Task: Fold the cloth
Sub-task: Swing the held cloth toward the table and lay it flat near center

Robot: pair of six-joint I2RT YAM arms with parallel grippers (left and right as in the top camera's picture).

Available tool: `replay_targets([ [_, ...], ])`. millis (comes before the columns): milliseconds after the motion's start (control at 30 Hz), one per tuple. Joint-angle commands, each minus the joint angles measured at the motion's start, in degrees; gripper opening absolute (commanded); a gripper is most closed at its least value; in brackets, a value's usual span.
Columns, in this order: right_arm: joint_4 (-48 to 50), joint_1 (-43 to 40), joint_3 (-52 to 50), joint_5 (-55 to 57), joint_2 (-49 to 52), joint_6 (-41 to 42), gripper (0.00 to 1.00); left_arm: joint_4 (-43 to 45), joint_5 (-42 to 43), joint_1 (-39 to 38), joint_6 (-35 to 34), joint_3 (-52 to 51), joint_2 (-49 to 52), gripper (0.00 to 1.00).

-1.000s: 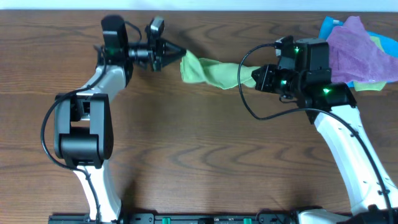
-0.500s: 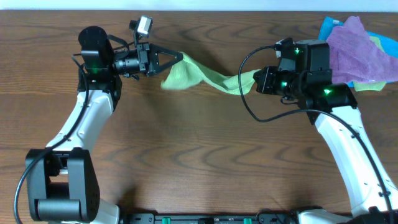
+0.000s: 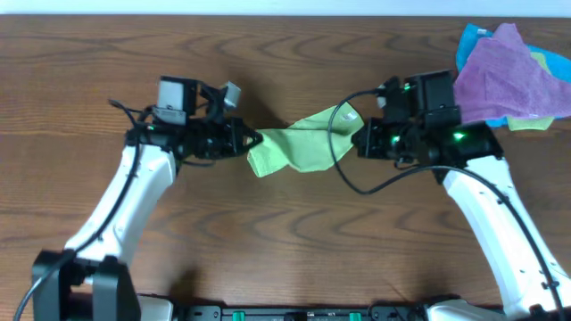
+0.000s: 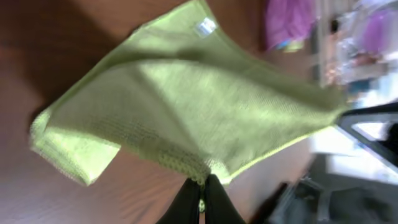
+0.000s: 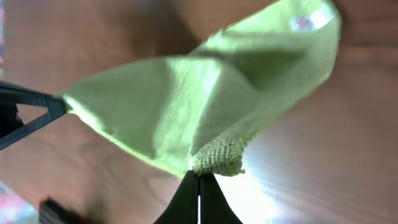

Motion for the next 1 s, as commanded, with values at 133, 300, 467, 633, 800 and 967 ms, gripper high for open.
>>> replay_targets([
  [133,-1.9,5.9,0.9,16.1,-1.6,-3.2,0.01,-8.2,-24.8,-4.9,1.5,0.8,-9.6,0.06],
  [300,-2.2,6.7,-1.7,19.7,-2.7,-4.6,0.02,-14.7,-33.7,-9.4,-1.6,0.8,-14.8,0.06],
  [467,-1.0,7.6,-11.3,19.7,-8.9,-2.4,0.02,-20.0,-34.8,-15.5,-7.4,0.7,-14.9,0.06],
  [633,-0.6,8.8,-19.5,19.3,-16.6,-0.1,0.02,-19.6,-37.9,-24.1,-12.3,0.6,-14.6,0.06],
  [800,-3.8,9.1,-24.0,19.1,-23.5,1.1,0.01,-19.7,-41.5,-33.3,-19.2,-0.6,-14.6,0.06],
  [967,-9.4,9.1,-25.0,19.1,-25.9,1.0,0.02,-20.0,-46.2,-39.9,-22.4,-0.7,-14.3,0.06],
])
